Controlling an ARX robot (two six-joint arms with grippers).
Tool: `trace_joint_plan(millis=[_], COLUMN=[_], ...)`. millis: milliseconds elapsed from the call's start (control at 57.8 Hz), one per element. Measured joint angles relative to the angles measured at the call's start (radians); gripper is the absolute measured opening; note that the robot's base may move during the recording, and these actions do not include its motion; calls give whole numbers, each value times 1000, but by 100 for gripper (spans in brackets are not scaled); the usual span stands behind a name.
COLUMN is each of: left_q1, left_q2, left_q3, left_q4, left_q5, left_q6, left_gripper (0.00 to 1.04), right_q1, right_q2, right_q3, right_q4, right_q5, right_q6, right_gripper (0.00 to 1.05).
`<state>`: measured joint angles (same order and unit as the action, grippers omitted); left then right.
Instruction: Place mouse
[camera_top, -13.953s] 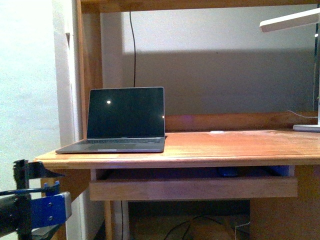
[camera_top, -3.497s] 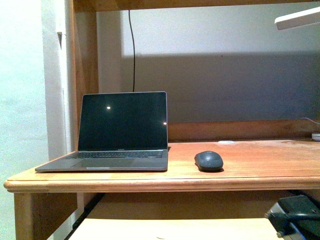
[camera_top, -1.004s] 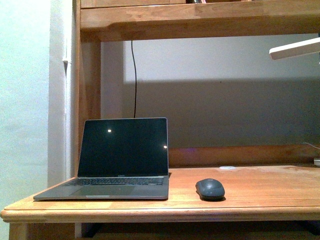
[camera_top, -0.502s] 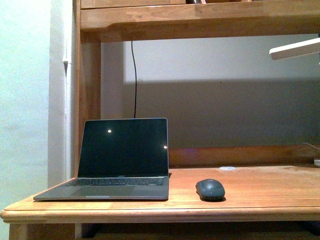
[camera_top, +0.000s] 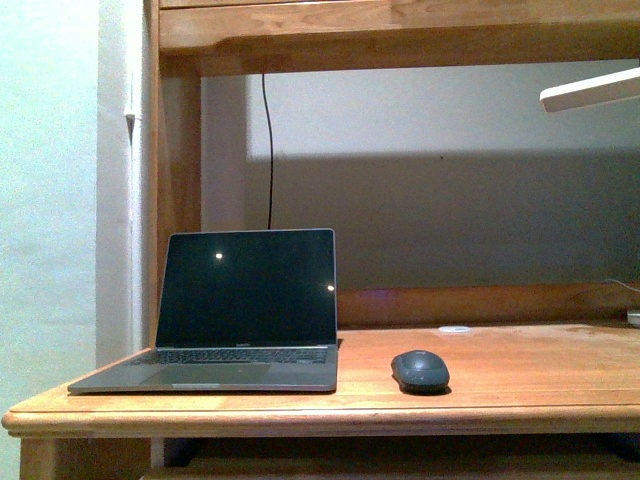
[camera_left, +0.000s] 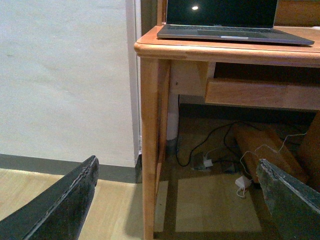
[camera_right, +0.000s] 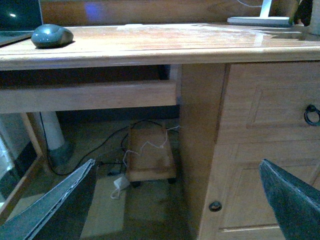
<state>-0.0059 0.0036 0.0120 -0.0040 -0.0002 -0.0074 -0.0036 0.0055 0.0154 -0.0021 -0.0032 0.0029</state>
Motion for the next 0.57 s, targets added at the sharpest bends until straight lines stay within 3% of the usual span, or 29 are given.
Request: trace_joint_plan(millis=[571], left_q1=[0], left_q2=[0], left_q3=[0], left_q4=[0], left_q5=[0], left_q6=[0], left_gripper=[97], right_q1=[0], right_q2=[0], right_q3=[0], right_q4=[0], right_q5=[0], right_q6=[0], right_gripper=[97])
